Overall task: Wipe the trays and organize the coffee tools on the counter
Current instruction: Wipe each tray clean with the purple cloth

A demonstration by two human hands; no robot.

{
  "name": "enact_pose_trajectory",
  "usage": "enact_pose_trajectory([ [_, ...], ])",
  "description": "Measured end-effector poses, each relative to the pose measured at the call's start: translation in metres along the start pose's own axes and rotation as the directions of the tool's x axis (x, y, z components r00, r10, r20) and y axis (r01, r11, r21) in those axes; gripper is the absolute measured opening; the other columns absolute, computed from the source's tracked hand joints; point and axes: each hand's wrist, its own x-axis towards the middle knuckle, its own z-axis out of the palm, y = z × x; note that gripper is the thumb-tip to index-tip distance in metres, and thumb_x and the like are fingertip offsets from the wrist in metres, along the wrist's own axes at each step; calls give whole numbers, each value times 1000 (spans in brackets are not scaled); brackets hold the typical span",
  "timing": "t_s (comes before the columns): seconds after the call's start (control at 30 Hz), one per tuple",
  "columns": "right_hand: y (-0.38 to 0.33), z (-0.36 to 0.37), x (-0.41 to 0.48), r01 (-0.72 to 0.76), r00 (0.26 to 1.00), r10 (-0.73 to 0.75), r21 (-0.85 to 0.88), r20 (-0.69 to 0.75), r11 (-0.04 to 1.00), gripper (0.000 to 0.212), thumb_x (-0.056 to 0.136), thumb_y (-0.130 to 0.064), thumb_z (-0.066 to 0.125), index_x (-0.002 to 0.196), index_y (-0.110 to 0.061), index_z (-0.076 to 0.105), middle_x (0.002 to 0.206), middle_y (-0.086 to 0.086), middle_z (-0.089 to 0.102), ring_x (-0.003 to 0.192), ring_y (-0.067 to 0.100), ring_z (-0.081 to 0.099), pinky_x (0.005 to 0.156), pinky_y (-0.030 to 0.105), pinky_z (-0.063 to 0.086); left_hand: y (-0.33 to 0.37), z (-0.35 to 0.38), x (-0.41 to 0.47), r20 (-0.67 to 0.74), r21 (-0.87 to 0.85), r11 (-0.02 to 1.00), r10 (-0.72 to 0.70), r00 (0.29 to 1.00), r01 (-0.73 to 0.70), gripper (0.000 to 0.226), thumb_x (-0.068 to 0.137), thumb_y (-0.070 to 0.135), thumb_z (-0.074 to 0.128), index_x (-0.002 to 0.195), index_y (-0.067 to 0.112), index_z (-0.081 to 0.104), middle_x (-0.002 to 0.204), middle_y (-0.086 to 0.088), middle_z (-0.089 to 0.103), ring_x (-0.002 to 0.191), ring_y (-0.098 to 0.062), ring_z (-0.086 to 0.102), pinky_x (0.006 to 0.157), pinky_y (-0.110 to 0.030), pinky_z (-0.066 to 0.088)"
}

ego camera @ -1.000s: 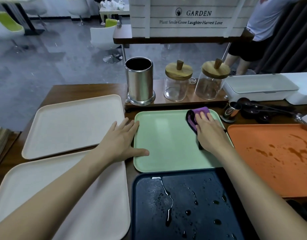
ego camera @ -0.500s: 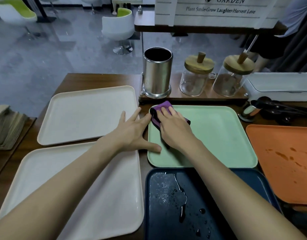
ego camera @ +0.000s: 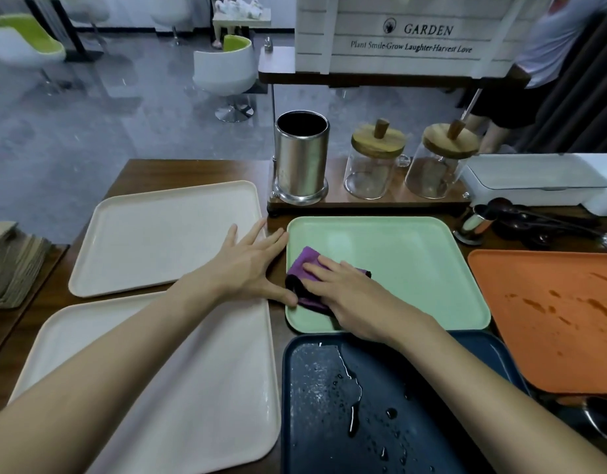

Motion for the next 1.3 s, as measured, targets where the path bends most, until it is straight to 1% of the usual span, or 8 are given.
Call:
enact_pose_trajectory([
  [0.27,-7,-4,-12,-6,1000,4,62,25,998,58,98,-4,39,152,-27,39,165,-1,24,154,24,11,121,40,16,-5,-23,1,172,-130,991,9,985,14,140,48,104,45,162,37,1,169,14,3,154,-15,-19,122,-57,-13],
  [0.37,-9,-4,-13,-27,999,25,64,34,998,59,97,-4,40,152,-25,40,166,0,24,154,24,11,120,41,16,-7,-36,-1,176,-229,973,17,984,24,93,84,73,60,159,40,17,164,17,4,150,-4,-12,125,-48,-5],
  [0.43,-10,-3,-13,-31,999,30,58,25,998,58,99,-7,40,153,-27,38,165,0,25,153,24,12,120,42,16,-2,-38,6,57,-285,958,44,997,-26,63,98,48,59,155,36,34,168,10,15,155,-10,-3,126,-43,6],
  [0.53,-12,-4,-14,-40,999,39,77,10,996,55,102,-10,40,153,-27,39,164,0,29,151,24,14,120,42,16,21,-27,18,-26,-158,987,24,999,-28,53,106,34,49,156,22,38,168,1,23,157,-21,9,121,-40,18],
  [0.77,-12,-15,-61,-148,989,148,188,12,971,51,103,-14,37,151,-33,44,164,-11,27,152,12,11,121,29,11,22,-12,30,2,77,997,-3,1000,3,69,100,55,50,157,24,29,169,7,16,155,-26,9,118,-51,18],
  [1.03,25,-14,-112,-622,780,625,126,14,773,54,107,-19,34,159,-32,25,168,-11,10,155,15,3,121,38,22,13,-8,39,56,125,991,36,998,-43,79,95,63,48,160,27,21,170,7,10,156,-28,6,119,-51,18],
  [1.17,52,-10,-101,-718,693,721,73,-19,692,55,107,-18,34,160,-23,21,169,1,12,155,25,7,121,39,21,9,-3,39,11,177,979,98,995,-99,75,89,71,42,148,25,35,159,7,28,143,-25,24,105,-47,30],
  [1.3,81,-11,-74,-777,625,778,51,-59,628,57,104,-11,35,159,-16,19,168,8,14,155,28,8,121,43,22,8,-2,42,23,156,982,99,995,-102,68,95,62,49,149,23,33,159,5,27,148,-27,18,111,-50,28],
])
